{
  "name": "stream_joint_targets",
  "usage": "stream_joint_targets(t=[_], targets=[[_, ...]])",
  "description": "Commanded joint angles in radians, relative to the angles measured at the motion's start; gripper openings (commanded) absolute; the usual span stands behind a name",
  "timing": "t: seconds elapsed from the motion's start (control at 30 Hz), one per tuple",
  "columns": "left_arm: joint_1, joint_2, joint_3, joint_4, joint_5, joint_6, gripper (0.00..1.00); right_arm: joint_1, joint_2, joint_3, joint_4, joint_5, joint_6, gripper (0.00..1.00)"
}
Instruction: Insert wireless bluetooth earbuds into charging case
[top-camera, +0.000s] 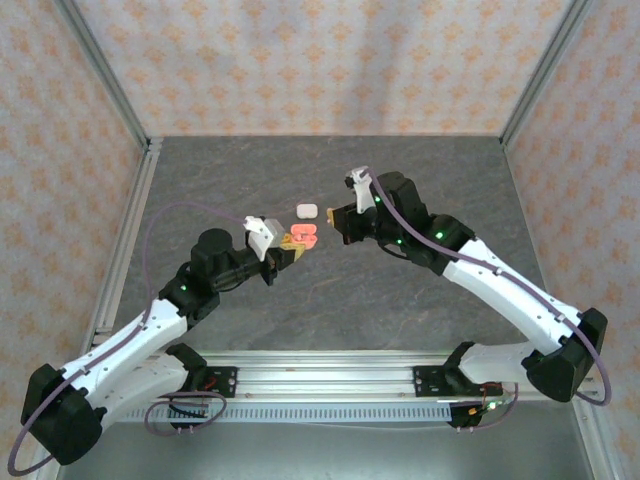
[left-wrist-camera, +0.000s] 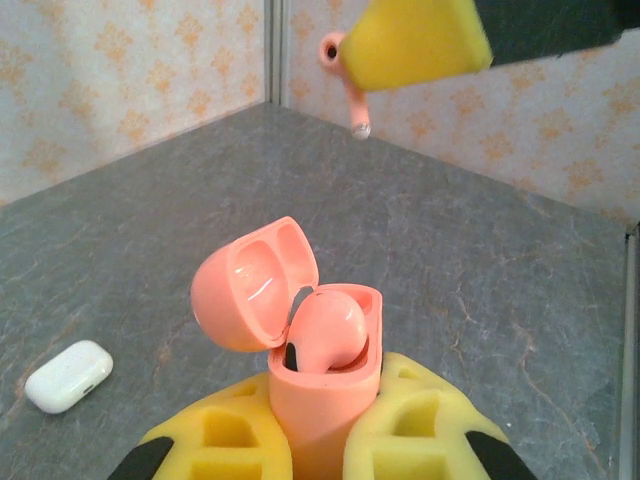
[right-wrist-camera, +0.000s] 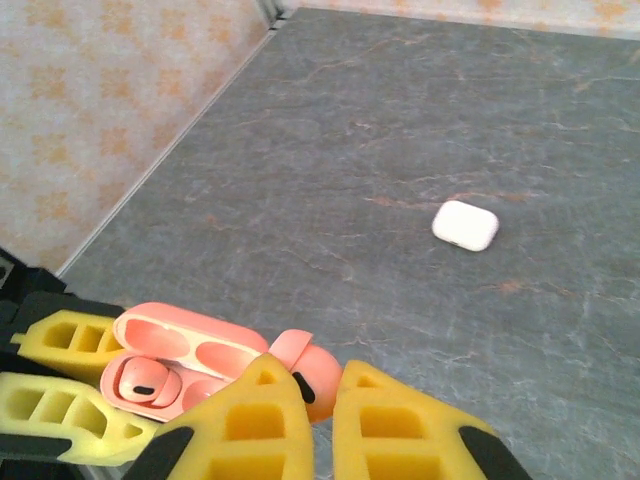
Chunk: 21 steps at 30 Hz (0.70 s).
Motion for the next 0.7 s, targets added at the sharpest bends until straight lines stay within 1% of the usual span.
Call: stream_joint_targets(t=[0.0, 0.2, 0.37, 0.67], targets=[[0.005, -0.002, 0.035, 0.050, 0.038, 0.005, 0.00, 0.018, -0.012, -0.019, 0.062, -0.074, -0.051, 0.10], [0.005, -0.002, 0.042, 0.062, 0.053, -0.001, 0.00, 0.028, -0.010, -0.033, 0.083, -0.132, -0.085, 0.10], [0.005, -0.005, 0.045, 0.071, 0.056, -0.006, 0.00, 0.029, -0.009, -0.037, 0.074, -0.150, -0.112, 0.10], [0.005, -0.007, 0.057, 0.102, 0.092, -0.043, 0.00, 0.030, -0.012, -0.043, 0.062, -0.124, -0.151, 0.10]])
